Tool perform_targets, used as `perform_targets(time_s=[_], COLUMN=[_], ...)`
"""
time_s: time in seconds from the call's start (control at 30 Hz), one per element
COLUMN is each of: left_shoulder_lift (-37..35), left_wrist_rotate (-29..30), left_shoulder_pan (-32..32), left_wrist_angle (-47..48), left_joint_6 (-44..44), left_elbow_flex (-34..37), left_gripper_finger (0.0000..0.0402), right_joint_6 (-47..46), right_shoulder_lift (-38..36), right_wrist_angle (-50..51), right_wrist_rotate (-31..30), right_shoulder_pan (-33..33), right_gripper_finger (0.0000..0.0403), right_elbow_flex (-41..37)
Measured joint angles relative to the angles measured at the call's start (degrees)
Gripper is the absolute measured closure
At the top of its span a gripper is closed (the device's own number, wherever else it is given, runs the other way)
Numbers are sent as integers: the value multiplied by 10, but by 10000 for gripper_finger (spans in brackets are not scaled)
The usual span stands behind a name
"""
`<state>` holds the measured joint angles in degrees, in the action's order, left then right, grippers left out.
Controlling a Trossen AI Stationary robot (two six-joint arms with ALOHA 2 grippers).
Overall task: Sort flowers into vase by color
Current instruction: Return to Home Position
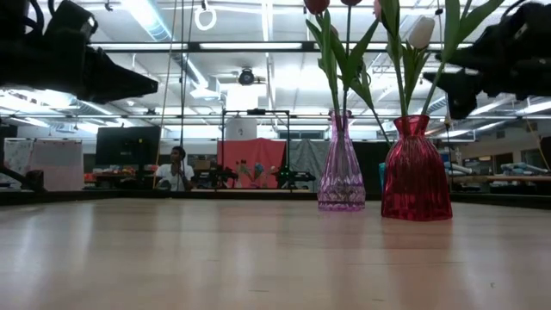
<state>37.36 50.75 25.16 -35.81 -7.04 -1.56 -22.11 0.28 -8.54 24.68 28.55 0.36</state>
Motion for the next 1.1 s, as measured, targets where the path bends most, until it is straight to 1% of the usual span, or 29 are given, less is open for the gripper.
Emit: perform_targets(time_s=[0.13,0.2,0.23,0.33,0.4,0.43,0.47,0.5,0.6,0.7,0.8,0.9,0.93,1.0,1.1], left_shoulder_lift=[-1,-4,-4,-3,-3,-2,-2,-2,-2,-2,-2,-3,-3,-3,-3], left_wrist_rotate=[34,58,70,95,96,85,64,31,-96,-209,-348,-467,-494,-504,-462], left_shoulder_pan=[32,50,58,79,89,93,95,96,91,77,53,15,3,-16,-28], left_wrist_angle=[-12,-17,-20,-21,-18,-15,-7,0,6,13,15,24,22,0,-34], left_joint_6=[-20,-33,-40,-58,-66,-70,-71,-73,-70,-64,-51,-44,-45,-45,-43], left_elbow_flex=[0,0,0,0,0,0,0,0,0,0,0,0,0,0,0], left_gripper_finger=[239,239,239,239,239,239,239,239,239,239,239,239,239,239,239], right_joint_6=[18,35,41,63,71,66,55,42,19,15,16,17,17,17,17], right_shoulder_lift=[0,0,1,10,11,11,12,12,12,12,12,12,12,12,12], right_wrist_angle=[9,30,46,45,45,44,45,44,43,43,43,43,43,43,43], right_wrist_rotate=[0,-3,-11,-32,-30,-24,-18,-10,-1,-1,-1,-1,-1,-1,-1], right_shoulder_pan=[-20,-30,-34,-47,-52,-53,-54,-54,-53,-53,-53,-53,-53,-53,-53], right_gripper_finger=[206,206,206,206,206,206,206,206,206,206,206,206,206,206,206], right_elbow_flex=[0,0,0,0,0,0,0,0,0,0,0,0,0,0,0])
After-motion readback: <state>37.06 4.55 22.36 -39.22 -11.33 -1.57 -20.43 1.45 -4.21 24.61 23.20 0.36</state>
